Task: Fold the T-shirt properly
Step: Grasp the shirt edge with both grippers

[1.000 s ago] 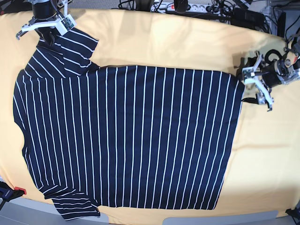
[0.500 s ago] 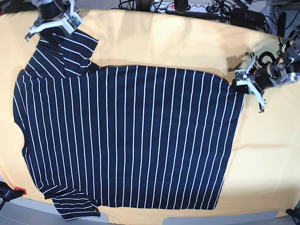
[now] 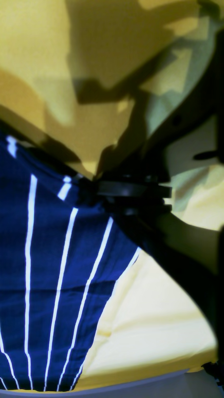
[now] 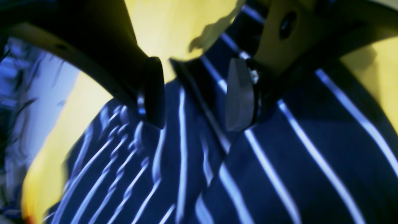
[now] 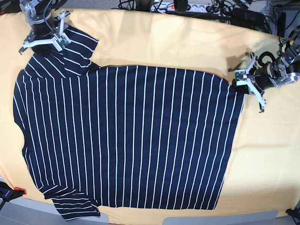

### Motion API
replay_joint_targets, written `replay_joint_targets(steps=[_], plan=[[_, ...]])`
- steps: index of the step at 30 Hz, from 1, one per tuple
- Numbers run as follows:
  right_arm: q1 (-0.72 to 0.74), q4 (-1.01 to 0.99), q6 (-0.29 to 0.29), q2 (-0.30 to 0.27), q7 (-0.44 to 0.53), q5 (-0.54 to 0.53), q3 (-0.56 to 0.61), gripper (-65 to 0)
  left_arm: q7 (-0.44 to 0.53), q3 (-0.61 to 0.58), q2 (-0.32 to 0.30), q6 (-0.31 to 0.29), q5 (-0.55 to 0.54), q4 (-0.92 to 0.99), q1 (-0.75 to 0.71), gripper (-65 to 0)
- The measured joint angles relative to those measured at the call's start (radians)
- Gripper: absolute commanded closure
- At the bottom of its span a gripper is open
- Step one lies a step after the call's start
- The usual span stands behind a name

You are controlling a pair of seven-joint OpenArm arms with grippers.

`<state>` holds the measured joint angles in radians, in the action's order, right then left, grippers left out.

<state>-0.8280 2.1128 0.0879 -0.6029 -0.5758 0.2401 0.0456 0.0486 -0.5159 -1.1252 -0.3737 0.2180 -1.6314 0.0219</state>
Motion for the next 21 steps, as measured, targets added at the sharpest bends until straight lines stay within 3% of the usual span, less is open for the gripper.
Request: replay_joint_targets(steps=[4,9,12,15,21], plan=[[0.0,-0.024,-0.001,0.0,0.0,-0.014,-0.008,-21.3,0.001,0.0,0.0,0.0,0.0,0.0,0.0,0.0],[0.001,-0.031,-0.001,0.0,0.0,-0.013,-0.008,-21.6,0.0,0.0,0.0,0.0,0.0,0.0,0.0,0.0],[0.002,-0.031,-0.002,0.0,0.009,-0.017,-0.01,-28.3,0.0,0.0,0.0,0.0,0.0,0.0,0.0,0.0],[0.035,-0.031,0.044,-0.001,-0.022,-0.101,-0.017,-28.6,0.001,0.0,0.0,0.0,0.0,0.0,0.0,0.0],[0.053,-0.031,0.047,-0.001,-0.026,-0.155,-0.022,-17.8,0.0,0.0,0.0,0.0,0.0,0.0,0.0,0.0]])
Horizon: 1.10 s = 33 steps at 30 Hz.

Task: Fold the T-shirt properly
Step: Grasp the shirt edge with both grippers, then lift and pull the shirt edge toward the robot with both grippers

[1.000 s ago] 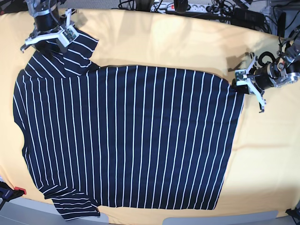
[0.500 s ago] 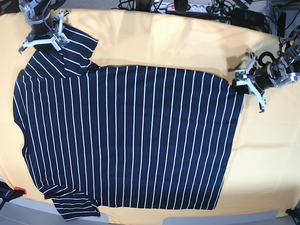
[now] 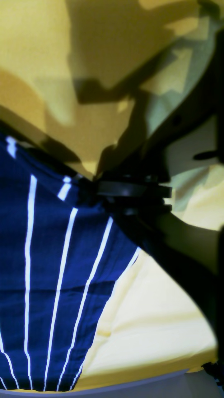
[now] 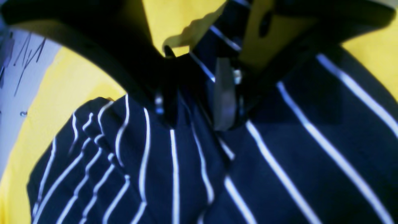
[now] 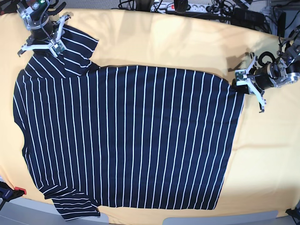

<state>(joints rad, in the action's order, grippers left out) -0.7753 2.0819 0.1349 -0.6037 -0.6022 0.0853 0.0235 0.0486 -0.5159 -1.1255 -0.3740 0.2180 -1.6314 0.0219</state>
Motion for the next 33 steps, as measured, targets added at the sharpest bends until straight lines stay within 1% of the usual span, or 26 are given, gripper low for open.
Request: replay_joint_targets(steps=[1,2,3,4,6,9,11,12,14,15,17,18,21,22,25,29,31,33], plan=[[0.0,0.0,0.0,0.0,0.0,0.0,0.0,-15.6,0.0,0.0,0.0,0.0,0.0,0.0,0.0,0.0],[0.0,0.0,-0.005,0.0,0.0,-0.006,0.0,-11.5,0.0,0.0,0.0,0.0,0.0,0.0,0.0,0.0],[-0.001,0.0,-0.016,0.0,-0.001,-0.008,0.001,-5.4,0.0,0.0,-0.002,0.0,0.0,0.0,0.0,0.0],[-0.003,-0.001,-0.039,0.001,-0.004,-0.012,0.002,0.0,0.0,0.0,-0.003,-0.001,0.0,0.0,0.0,0.0],[-0.003,-0.001,-0.086,0.0,-0.004,0.012,0.002,0.0,0.0,0.0,-0.003,-0.001,0.0,0.0,0.0,0.0],[-0.003,-0.001,-0.1,0.0,-0.003,0.149,0.002,0.0,0.002,0.0,-0.011,-0.004,0.0,0.0,0.0,0.0],[-0.008,0.006,-0.171,0.001,-0.003,0.208,0.002,0.0,0.0,0.0,-0.027,-0.008,0.0,-0.006,-0.003,0.0],[-0.01,0.013,-0.2,0.001,-0.003,0.231,0.002,0.0,-0.002,0.0,-0.036,-0.02,0.0,-0.013,-0.003,0.0],[-0.018,0.021,-0.248,0.0,-0.003,0.258,0.002,0.0,-0.005,0.0,-0.056,-0.026,-0.024,-0.033,-0.003,0.0],[-0.024,0.023,-0.259,0.0,-0.003,0.266,0.002,0.0,-0.006,0.0,-0.065,-0.027,-0.037,-0.043,-0.003,0.0],[-0.031,0.023,-0.262,0.0,-0.004,0.268,0.002,0.0,-0.01,0.0,-0.073,-0.031,-0.055,-0.063,-0.003,0.0],[-0.037,0.023,-0.251,0.0,-0.002,0.273,0.002,0.0,-0.014,0.0,-0.074,-0.044,-0.054,-0.073,-0.003,0.0],[-0.072,0.024,-0.166,0.0,-0.009,0.277,0.002,0.0,-0.016,-0.001,-0.078,-0.091,-0.053,-0.113,-0.003,0.0],[-0.09,0.024,-0.158,0.0,-0.016,0.274,0.002,0.0,-0.016,-0.001,-0.086,-0.109,-0.056,-0.127,-0.003,0.0],[-0.141,0.039,-0.164,-0.003,-0.072,0.279,0.002,0.0,-0.016,-0.001,-0.114,-0.156,-0.056,-0.162,-0.008,0.0],[-0.241,0.119,-0.172,-0.043,-0.12,0.301,0.002,0.0,-0.012,-0.001,-0.163,-0.209,-0.056,-0.2,-0.008,0.0],[-0.296,0.159,-0.185,-0.063,-0.148,0.336,0.002,0.0,-0.007,-0.001,-0.195,-0.266,-0.065,-0.22,-0.008,0.0],[-0.348,0.192,-0.202,-0.078,-0.171,0.36,0.001,0.0,-0.006,-0.001,-0.229,-0.316,-0.105,-0.25,-0.023,0.0]])
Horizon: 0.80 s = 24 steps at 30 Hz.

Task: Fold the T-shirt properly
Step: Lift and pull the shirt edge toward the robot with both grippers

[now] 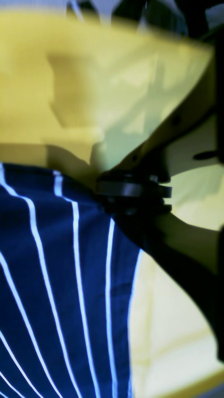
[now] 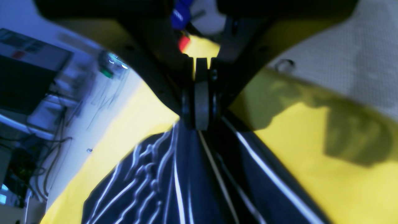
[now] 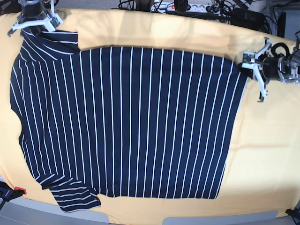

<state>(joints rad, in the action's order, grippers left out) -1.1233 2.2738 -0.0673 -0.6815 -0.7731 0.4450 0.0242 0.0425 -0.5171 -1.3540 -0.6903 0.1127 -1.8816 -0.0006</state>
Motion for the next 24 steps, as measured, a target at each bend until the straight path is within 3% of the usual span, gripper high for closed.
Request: replay_joint_targets(steps=[6,13,17,24], plan=[[-0.117,0.032,0.001,-0.011,-0.029,0.045,0.0,0.0,0.005,0.0,-0.1,-0.003,-0.012,-0.106,-0.081,0.0],[-0.172,0.069,-0.021,-0.011,-0.051,0.072,0.0,0.0,0.002,0.001,-0.169,-0.002,-0.011,-0.171,-0.169,0.0],[-0.174,0.069,-0.023,-0.011,-0.08,0.084,0.0,0.0,0.002,0.001,-0.183,-0.003,-0.012,-0.195,-0.188,0.0],[-0.17,0.069,-0.049,-0.011,-0.033,0.097,0.0,0.0,-0.002,0.001,-0.172,-0.003,0.061,-0.196,-0.188,0.0]])
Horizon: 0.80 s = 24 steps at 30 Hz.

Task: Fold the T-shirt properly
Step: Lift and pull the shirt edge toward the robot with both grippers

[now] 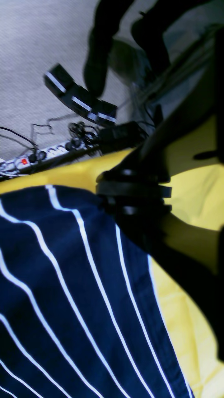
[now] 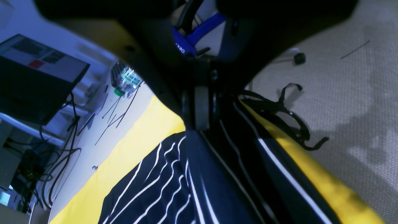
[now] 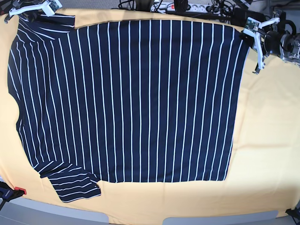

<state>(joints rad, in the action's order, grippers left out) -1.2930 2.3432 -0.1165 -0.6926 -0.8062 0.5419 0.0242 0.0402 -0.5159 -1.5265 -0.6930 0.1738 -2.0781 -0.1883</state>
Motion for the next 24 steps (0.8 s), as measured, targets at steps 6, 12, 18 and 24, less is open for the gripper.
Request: replay_joint_targets(steps=[6,12,18,24], plan=[[0.147,0.0,0.068,0.002,0.069,-0.063,0.0,0.0,-0.007,0.0,0.055,0.029,0.071,0.0,0.0,0.0],[0.266,0.0,0.113,-0.01,0.092,-0.114,-0.006,0.0,-0.045,0.0,0.177,0.056,0.086,0.001,0.07,0.0],[0.263,0.0,0.111,-0.103,0.114,-0.167,-0.139,0.0,-0.056,0.0,0.206,0.123,0.085,0.001,0.148,0.0],[0.333,-0.038,0.241,-0.129,0.254,-0.435,-0.24,0.0,-0.09,0.0,0.236,0.139,0.08,0.013,0.238,0.0]])
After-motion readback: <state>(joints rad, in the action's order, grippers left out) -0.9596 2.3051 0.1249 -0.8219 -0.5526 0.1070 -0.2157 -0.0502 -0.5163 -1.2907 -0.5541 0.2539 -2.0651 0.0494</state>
